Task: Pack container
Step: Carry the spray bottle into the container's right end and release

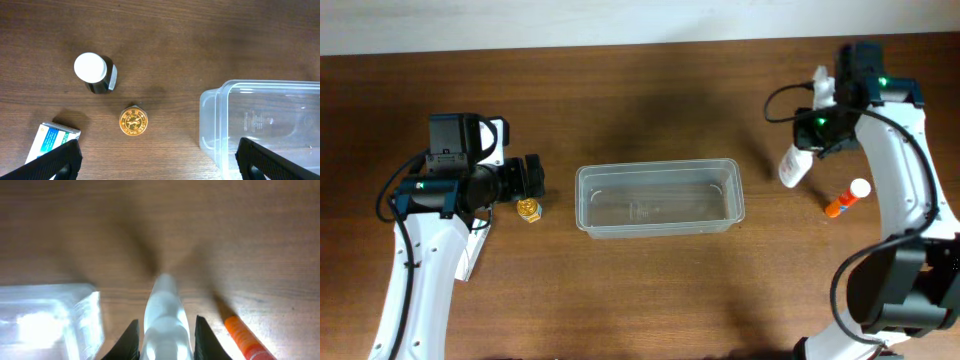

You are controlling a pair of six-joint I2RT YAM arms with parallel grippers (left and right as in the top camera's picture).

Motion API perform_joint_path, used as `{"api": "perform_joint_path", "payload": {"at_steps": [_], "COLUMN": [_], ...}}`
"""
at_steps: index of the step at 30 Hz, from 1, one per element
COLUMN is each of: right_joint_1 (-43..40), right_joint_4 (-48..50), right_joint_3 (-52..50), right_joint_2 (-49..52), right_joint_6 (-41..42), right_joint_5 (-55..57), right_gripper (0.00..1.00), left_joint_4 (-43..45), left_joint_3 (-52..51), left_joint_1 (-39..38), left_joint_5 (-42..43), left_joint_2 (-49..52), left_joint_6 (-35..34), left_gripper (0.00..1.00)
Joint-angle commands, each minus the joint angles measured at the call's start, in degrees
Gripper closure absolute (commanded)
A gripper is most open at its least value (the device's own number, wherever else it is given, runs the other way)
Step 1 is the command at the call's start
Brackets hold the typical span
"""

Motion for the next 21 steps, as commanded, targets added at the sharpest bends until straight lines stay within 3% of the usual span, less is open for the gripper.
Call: {"api": "perform_joint_path", "payload": {"at_steps": [1, 12, 21], "right_joint_1": [4.76, 17.77, 20.04], "right_joint_4": [-3.34, -5.68, 3.23], "right_joint_3": [5.92, 6.23, -5.7], "right_joint_2": [-5.62, -9.64, -9.01], "right_joint_6": [0.09, 3.32, 6.73], "right_joint_5": [-1.22, -1.18, -1.16], "right_gripper": [0.84, 0.84, 0.87], "left_joint_4": [0.17, 0.31, 1.4], "left_joint_3": [1.2, 1.2, 1.2], "left_joint_1": [-0.2, -0.2, -0.2], "left_joint_5": [0.76, 0.76, 0.79], "left_joint_2": [0.04, 0.04, 0.04], "left_joint_6": [-0.35, -0.35, -0.35], "left_gripper": [0.01, 0.01, 0.01]}}
